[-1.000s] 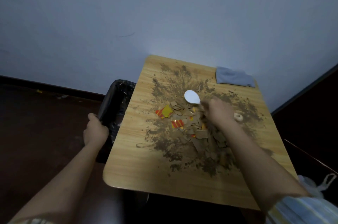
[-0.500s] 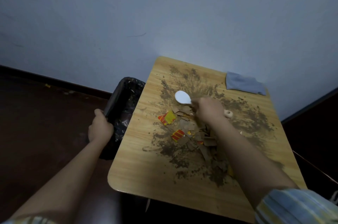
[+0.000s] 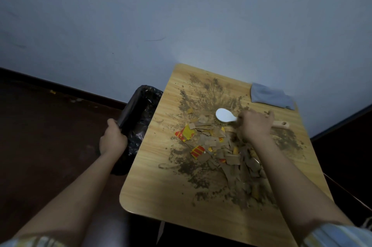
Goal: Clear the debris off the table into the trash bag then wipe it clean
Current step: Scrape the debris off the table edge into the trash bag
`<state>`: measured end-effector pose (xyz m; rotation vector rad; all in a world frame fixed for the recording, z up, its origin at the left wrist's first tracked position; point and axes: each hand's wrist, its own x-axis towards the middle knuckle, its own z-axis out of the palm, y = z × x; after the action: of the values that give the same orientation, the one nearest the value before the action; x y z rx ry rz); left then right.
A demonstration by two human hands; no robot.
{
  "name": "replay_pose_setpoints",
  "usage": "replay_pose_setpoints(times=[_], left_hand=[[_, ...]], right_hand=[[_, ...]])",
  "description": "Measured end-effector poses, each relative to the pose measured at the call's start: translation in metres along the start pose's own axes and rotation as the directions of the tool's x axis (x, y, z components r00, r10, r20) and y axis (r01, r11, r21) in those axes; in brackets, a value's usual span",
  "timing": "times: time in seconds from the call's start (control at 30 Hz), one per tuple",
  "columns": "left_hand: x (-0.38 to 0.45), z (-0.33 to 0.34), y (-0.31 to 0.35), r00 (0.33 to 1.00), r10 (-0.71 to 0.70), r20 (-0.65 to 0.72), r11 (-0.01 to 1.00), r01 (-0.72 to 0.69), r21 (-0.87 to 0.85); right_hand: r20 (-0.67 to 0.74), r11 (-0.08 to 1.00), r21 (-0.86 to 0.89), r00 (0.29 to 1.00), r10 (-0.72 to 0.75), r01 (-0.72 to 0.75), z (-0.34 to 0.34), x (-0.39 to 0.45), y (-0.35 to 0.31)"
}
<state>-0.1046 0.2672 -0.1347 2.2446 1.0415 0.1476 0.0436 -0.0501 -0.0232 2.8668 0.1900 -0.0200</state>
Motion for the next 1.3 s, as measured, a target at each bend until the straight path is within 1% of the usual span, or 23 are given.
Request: replay_pose_setpoints(times=[0.13, 0.33, 0.5, 0.57, 0.63, 0.7, 0.8, 0.87, 1.0, 1.1, 1.2, 1.3], left_hand=[[0.001, 0.000, 0.001, 1.000, -0.015, 0.006, 1.000, 0.015, -0.001], [0.003, -0.004, 0.001, 1.000, -0.010, 0.002, 1.000, 0.010, -0.001], [0.005, -0.005, 0.000, 1.000, 0.002, 0.001, 1.000, -0.002, 0.003], [0.005, -0.004, 0.000, 1.000, 0.013, 0.000, 1.000, -0.013, 0.007], [0.005, -0.004, 0.000, 1.000, 0.020, -0.004, 1.000, -0.020, 0.016], [0.006, -0.004, -0.001, 1.000, 0.022, -0.006, 1.000, -0.022, 0.019], [0.008, -0.003, -0.001, 1.000, 0.025, 0.001, 0.999, -0.026, 0.025], [0.008, -0.002, -0.001, 1.000, 0.023, -0.002, 1.000, -0.023, 0.021], [0.009, 0.002, -0.002, 1.000, 0.030, -0.006, 0.999, -0.030, 0.020], [0.012, 0.004, 0.000, 1.000, 0.020, 0.002, 1.000, -0.020, 0.017], [0.013, 0.005, 0.003, 1.000, 0.013, 0.006, 1.000, -0.013, 0.016], [0.013, 0.007, 0.006, 1.000, 0.001, 0.010, 1.000, -0.001, 0.010]], right_hand=[[0.029, 0.996, 0.077, 0.998, -0.053, 0.051, 0.002, -0.002, -0.027], [-0.087, 0.969, 0.157, 0.980, -0.178, 0.190, -0.001, 0.003, -0.079], [-0.096, 0.944, 0.174, 0.959, -0.267, 0.281, -0.007, 0.006, -0.120], [-0.120, 0.928, 0.185, 0.944, -0.307, 0.325, -0.008, 0.005, -0.132], [-0.174, 0.911, 0.214, 0.932, -0.319, 0.352, -0.008, 0.004, -0.137], [-0.217, 0.898, 0.264, 0.929, -0.300, 0.352, -0.009, 0.006, -0.135], [-0.239, 0.896, 0.307, 0.937, -0.253, 0.320, -0.010, 0.015, -0.115], [-0.234, 0.915, 0.303, 0.951, -0.202, 0.268, -0.009, 0.021, -0.094], [-0.158, 0.957, 0.267, 0.985, -0.067, 0.108, 0.000, 0.027, -0.044], [-0.105, 0.978, 0.204, 0.993, 0.058, -0.035, 0.008, 0.022, -0.015], [-0.083, 0.982, 0.147, 0.988, 0.131, -0.117, 0.017, 0.016, 0.002], [-0.062, 0.978, 0.146, 0.985, 0.159, -0.148, 0.022, 0.012, 0.009]])
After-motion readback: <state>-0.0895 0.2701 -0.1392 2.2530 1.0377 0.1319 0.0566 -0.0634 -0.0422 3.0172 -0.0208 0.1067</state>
